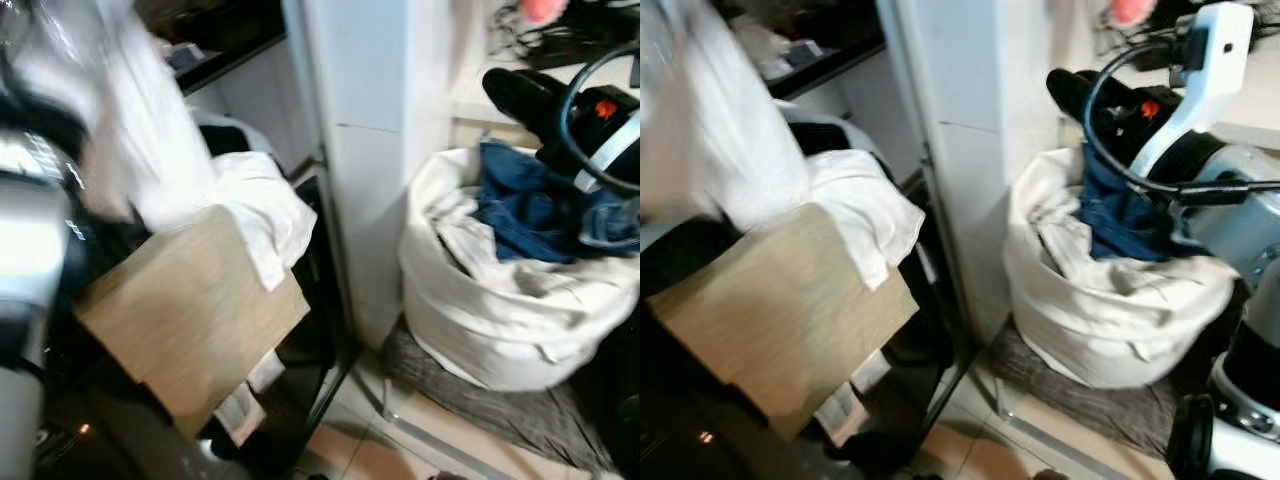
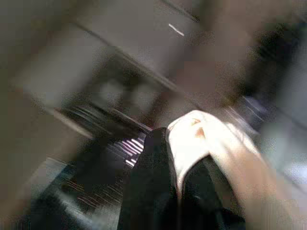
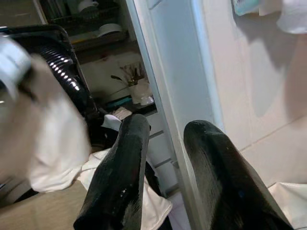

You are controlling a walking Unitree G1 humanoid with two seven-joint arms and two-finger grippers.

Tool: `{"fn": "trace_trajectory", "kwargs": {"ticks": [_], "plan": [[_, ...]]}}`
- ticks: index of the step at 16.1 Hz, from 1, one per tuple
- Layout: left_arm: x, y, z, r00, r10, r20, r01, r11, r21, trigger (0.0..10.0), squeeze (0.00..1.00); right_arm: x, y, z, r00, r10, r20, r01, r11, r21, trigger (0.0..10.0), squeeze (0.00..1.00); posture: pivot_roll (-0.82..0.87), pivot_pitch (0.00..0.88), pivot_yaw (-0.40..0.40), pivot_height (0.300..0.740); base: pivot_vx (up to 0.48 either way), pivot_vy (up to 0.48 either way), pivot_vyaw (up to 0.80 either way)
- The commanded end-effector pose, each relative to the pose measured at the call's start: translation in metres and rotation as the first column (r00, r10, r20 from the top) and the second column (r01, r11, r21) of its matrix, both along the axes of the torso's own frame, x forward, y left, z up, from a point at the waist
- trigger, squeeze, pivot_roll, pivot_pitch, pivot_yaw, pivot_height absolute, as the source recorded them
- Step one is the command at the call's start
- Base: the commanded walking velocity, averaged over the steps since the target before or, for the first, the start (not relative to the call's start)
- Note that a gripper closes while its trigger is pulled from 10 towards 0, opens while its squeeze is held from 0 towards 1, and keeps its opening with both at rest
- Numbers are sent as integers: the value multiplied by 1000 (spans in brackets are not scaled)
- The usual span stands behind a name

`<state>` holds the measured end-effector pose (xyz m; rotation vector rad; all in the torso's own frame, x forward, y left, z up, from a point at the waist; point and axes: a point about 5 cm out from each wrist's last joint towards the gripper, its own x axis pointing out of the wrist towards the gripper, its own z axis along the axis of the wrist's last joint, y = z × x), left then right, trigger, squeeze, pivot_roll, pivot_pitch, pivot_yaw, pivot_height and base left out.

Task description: Clothes washing

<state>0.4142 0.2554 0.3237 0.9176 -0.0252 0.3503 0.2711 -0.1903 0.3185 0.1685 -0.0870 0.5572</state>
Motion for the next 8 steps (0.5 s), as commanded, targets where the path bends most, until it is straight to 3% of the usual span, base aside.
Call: {"fn": "trace_trajectory", "kwargs": {"ticks": [1, 2, 3, 4, 5, 6, 7, 8], "plan": [[-2, 10, -9, 998, 19, -63, -22, 998, -54, 0, 0, -3, 9, -3, 999, 40, -12, -40, 999, -19, 10000, 0, -189, 0, 197, 740, 0, 0, 0], [-6, 19, -48, 981, 42, -190, -72, 985, -156, 10000, 0, -5, 14, -6, 999, 51, -19, -51, 999, -15, 10000, 0, -195, 0, 194, 740, 0, 0, 0], [-8, 21, -62, 970, 41, -240, -91, 976, -200, 10000, 0, -6, 15, -7, 998, 55, -22, -56, 998, -14, 10000, 0, -201, 0, 194, 740, 0, 0, 0], [-12, 24, -85, 946, 29, -322, -128, 948, -293, 10000, 0, -7, 19, -9, 997, 67, -31, -68, 998, -12, 10000, 0, -208, 0, 194, 740, 0, 0, 0], [-14, 25, -94, 933, 17, -359, -144, 933, -329, 10000, 16, -8, 22, -11, 996, 76, -38, -77, 997, -18, 10000, 0, -209, 0, 192, 740, 0, 0, 0], [-16, 25, -103, 911, -4, -413, -161, 917, -365, 10000, 1000, -10, 26, -14, 994, 97, -55, -99, 995, -28, 10000, 0, -211, 0, 191, 740, 0, 0, 0], [-17, 25, -103, 920, -7, -391, -177, 885, -430, 10000, 1000, -11, 30, -17, 991, 112, -67, -115, 993, -32, 10000, 0, -209, 0, 187, 740, 0, 0, 0], [-16, 24, -98, 940, -19, -340, -179, 821, -541, 10000, 1000, -10, 32, -18, 990, 119, -78, -121, 992, -27, 10000, 0, -204, 0, 186, 740, 0, 0, 0]]}}
